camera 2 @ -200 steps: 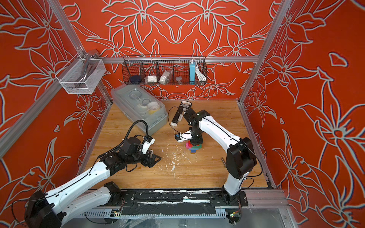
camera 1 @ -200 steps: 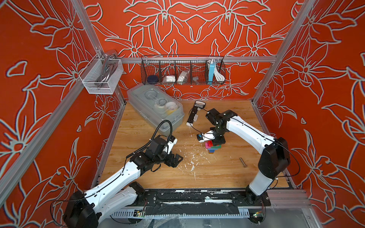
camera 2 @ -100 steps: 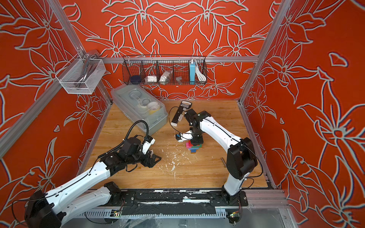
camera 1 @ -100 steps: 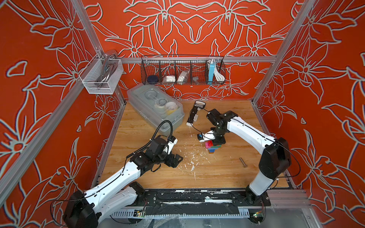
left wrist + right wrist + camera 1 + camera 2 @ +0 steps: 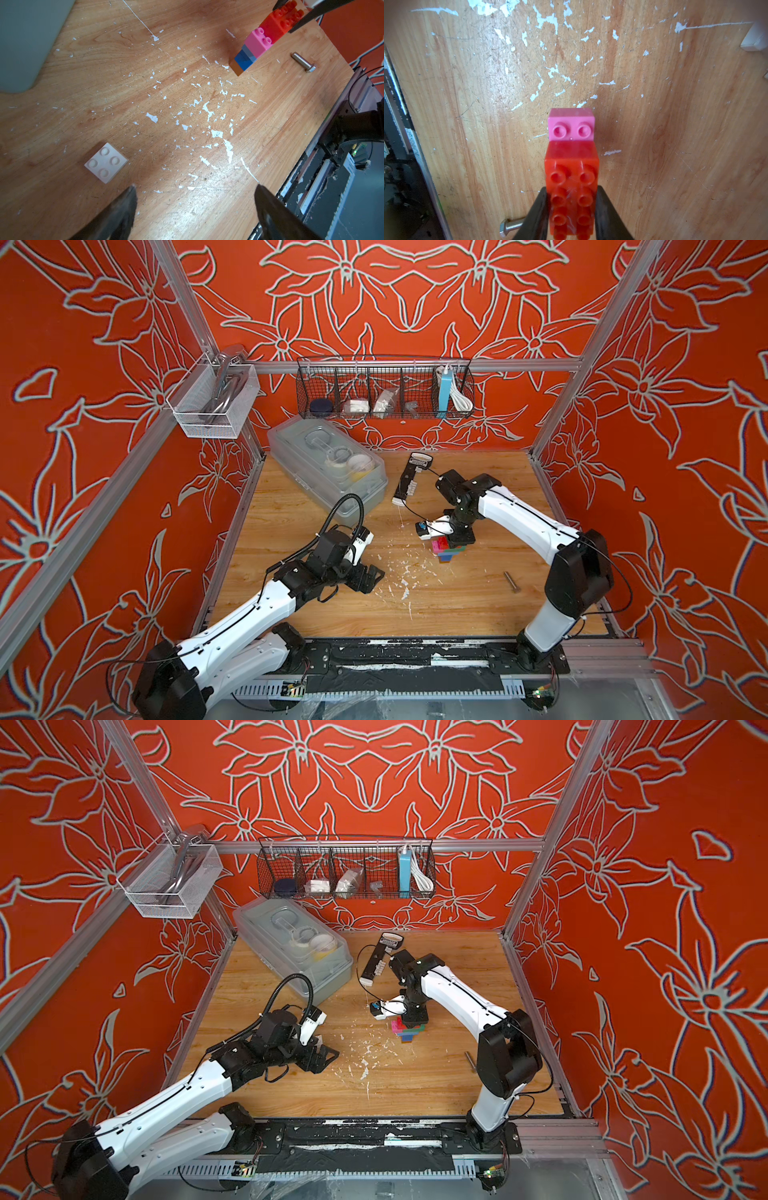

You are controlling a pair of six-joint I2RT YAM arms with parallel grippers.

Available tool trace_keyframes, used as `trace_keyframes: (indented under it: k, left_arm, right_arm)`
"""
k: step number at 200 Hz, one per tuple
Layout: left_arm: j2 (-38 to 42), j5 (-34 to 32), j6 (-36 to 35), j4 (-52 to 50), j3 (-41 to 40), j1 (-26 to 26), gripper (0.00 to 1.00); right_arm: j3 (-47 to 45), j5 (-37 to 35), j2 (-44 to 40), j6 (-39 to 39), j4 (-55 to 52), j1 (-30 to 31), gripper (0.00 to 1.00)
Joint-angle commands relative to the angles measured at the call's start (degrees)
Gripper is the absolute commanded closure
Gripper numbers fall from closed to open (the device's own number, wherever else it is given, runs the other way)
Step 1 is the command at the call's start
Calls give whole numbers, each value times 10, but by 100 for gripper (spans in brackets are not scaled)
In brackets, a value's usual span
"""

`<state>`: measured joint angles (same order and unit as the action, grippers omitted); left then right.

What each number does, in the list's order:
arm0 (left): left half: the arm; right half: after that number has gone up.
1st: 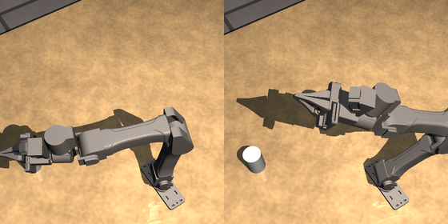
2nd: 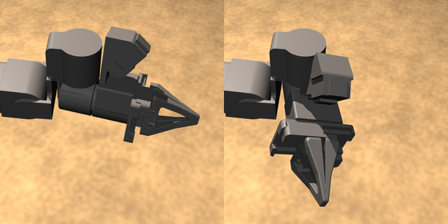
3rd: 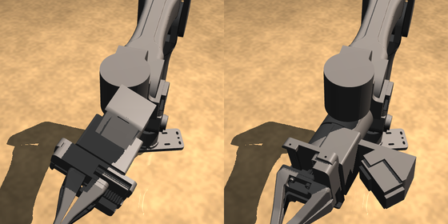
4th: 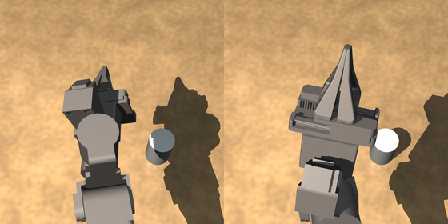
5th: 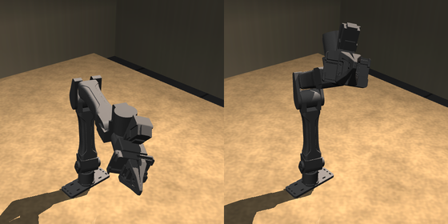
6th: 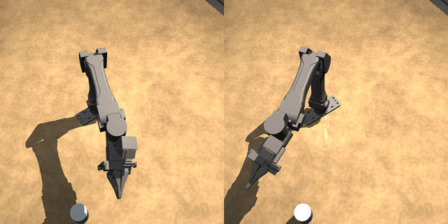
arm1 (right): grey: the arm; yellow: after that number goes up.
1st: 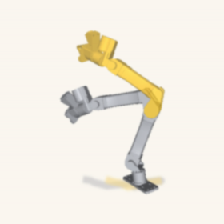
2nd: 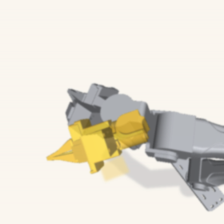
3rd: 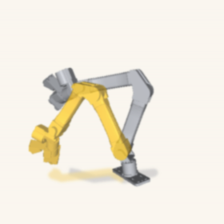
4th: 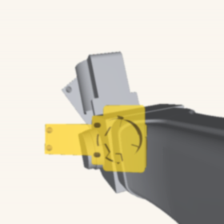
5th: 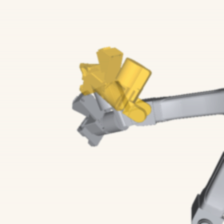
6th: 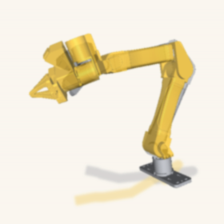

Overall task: Assemble a spoon with lego
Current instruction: Assemble the lego brick with the lego brick.

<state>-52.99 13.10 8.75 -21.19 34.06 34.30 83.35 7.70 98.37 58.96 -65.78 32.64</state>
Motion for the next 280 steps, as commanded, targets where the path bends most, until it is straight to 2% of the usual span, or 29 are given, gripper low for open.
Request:
trace_keyframes:
  k: [1,107,154,195,242,263,280]
  left_arm:
    - [10,-10,-12,-14,18,6,12]
    - [31,-30,-17,-23,20,21,12]
    - [28,-33,-18,-23,19,23,12]
    - [31,-39,-18,-25,18,25,12]
    - [25,-40,-18,-28,21,26,12]
    - [29,-42,-18,-31,20,27,12]
    - [29,-44,-18,-32,21,27,12]
  right_arm:
    - [-35,25,59,-9,-25,4,100]
    - [-68,42,115,-21,-11,10,100]
    - [-52,36,105,-19,-16,9,100]
    - [-40,15,64,-24,-4,9,100]
    - [-34,12,53,-30,2,9,82]
    - [-26,11,55,-34,3,9,65]
    - [-19,11,55,-34,3,9,57]
